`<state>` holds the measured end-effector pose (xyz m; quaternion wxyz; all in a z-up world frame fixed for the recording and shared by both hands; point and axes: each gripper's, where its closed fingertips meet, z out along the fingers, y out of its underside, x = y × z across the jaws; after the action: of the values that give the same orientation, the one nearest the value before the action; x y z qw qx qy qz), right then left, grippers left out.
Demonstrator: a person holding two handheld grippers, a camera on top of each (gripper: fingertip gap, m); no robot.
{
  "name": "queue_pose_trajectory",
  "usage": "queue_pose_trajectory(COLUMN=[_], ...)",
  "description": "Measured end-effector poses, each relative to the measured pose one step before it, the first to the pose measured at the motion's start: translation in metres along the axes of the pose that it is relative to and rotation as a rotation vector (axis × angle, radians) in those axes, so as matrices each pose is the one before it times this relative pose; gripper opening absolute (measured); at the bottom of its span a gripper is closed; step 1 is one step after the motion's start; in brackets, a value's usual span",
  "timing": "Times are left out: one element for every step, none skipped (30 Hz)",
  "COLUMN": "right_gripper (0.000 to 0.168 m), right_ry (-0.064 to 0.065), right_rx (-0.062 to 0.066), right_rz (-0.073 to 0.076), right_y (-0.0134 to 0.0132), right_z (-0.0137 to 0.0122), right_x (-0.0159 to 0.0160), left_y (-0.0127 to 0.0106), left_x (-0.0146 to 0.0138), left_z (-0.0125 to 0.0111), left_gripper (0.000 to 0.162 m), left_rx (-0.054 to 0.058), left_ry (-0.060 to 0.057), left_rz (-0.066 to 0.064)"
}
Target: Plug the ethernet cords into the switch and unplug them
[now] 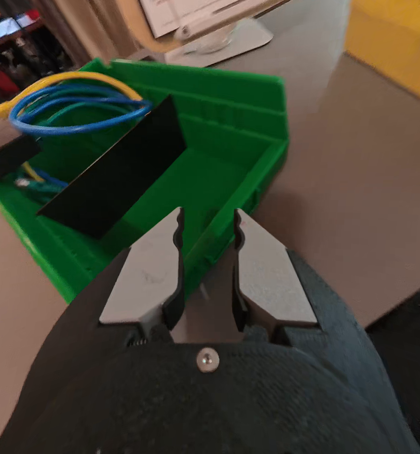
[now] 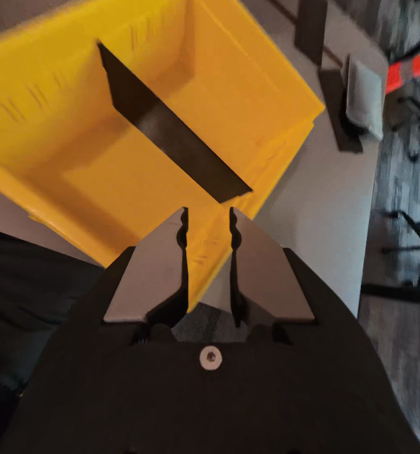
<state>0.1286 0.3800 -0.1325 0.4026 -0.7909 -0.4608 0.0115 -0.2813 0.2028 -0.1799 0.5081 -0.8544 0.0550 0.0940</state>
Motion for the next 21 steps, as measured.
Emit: queue_pose_trajectory(right_gripper=[0.03, 0.031, 0.034, 0.038, 0.041, 0.045, 0.049, 0.058, 0.074, 0.083, 0.085, 0.086, 0.087, 0.086, 0.085, 0.083, 0.084, 0.079, 0.086, 0.084, 0.084], right_ry=[-0.0239, -0.0216, -0.0165, -0.0217, -0.0365, -0.0503, -0.0572, -0.0529, -0.0348, -0.0117, 0.0025, 0.0046, 0.0026, 0.0022, 0.013, 0.0369, 0.0488, 0.0254, -0.0054, -0.005, 0.0104], right_rx=[0.053, 0.0368, 0.0203, 0.012, 0.0113, 0.0122, 0.0108, 0.0065, 0.0007, -0.0043, -0.0065, -0.0065, -0.0044, -0.0033, -0.0039, -0.0105, -0.0237, -0.0299, -0.0246, -0.0119, -0.0039], right_rz=[-0.0324, -0.0346, -0.0309, -0.0235, -0.0187, -0.0172, -0.0162, -0.0147, -0.0103, -0.0044, 0.0019, 0.0097, 0.0158, 0.0158, 0.014, 0.0077, -0.004, -0.0007, 0.0114, 0.0079, -0.0034], right_y=[-0.01023, -0.00888, -0.00697, -0.00591, -0.00552, -0.00518, -0.00499, -0.00461, -0.00422, -0.00397, -0.00404, -0.00403, -0.00401, -0.00354, -0.00244, -0.00028, 0.00293, 0.00474, 0.00427, 0.00271, 0.00184], right_z=[-0.00523, -0.00349, -0.00147, -0.00003, 0.00119, 0.00208, 0.00339, 0.00475, 0.00606, 0.0071, 0.00814, 0.00897, 0.00975, 0.01005, 0.01004, 0.00953, 0.00859, 0.00717, 0.00518, 0.00264, 0.00112], right_x=[-0.00912, -0.01007, -0.00949, -0.00992, -0.01199, -0.01402, -0.01515, -0.01455, -0.01145, -0.0074, -0.00481, -0.00426, -0.00437, -0.00418, -0.00185, 0.00288, 0.00584, 0.00339, -0.00033, 0.00016, 0.00271], left_y=[0.00458, 0.00436, 0.00363, 0.00359, 0.00297, 0.00154, -0.00144, -0.00481, -0.00591, -0.00423, -0.00098, 0.00115, 0.00109, -0.00053, -0.00257, -0.00274, -0.00218, -0.00172, -0.00035, 0.00019, 0.0021], left_x=[-0.01673, -0.01945, -0.01741, -0.01207, -0.00879, -0.00293, 0.00511, 0.01049, 0.01568, 0.02203, 0.02127, 0.01807, 0.01374, 0.00919, 0.00373, 0.00051, 0.00305, 0.00617, 0.00249, -0.00531, -0.0079], left_z=[-0.00028, -0.00057, 0.00017, 0.00048, -0.00043, -0.00225, -0.00438, -0.00569, -0.00498, -0.0025, 0.00176, 0.00516, 0.00748, 0.00866, 0.00923, 0.00982, 0.01017, 0.01028, 0.0099, 0.00783, 0.00655], left_gripper=[0.042, 0.041, 0.04, 0.04, 0.042, 0.045, 0.049, 0.055, 0.062, 0.074, 0.081, 0.086, 0.087, 0.086, 0.083, 0.078, 0.075, 0.075, 0.08, 0.073, 0.059], left_rx=[-0.0082, -0.0062, -0.0034, -0.0034, -0.0054, -0.0064, 0.0034, 0.0207, 0.0297, 0.0208, 0.0002, -0.0105, -0.0097, -0.0014, 0.0081, 0.0068, -0.0024, -0.0067, -0.0085, -0.0032, -0.0109], left_ry=[-0.0688, -0.0826, -0.0622, -0.0195, 0.005, 0.0381, 0.0767, 0.0888, 0.0943, 0.1058, 0.0816, 0.0542, 0.0287, 0.0074, -0.016, -0.0296, -0.0112, 0.0109, -0.0086, -0.0537, -0.0643], left_rz=[-0.0047, -0.0005, -0.0056, -0.0153, -0.0385, -0.0545, -0.0609, -0.0596, -0.0424, -0.0172, 0.0007, 0.0157, 0.0257, 0.031, 0.0279, 0.0162, 0.0009, -0.0078, -0.0034, 0.0166, 0.0096])
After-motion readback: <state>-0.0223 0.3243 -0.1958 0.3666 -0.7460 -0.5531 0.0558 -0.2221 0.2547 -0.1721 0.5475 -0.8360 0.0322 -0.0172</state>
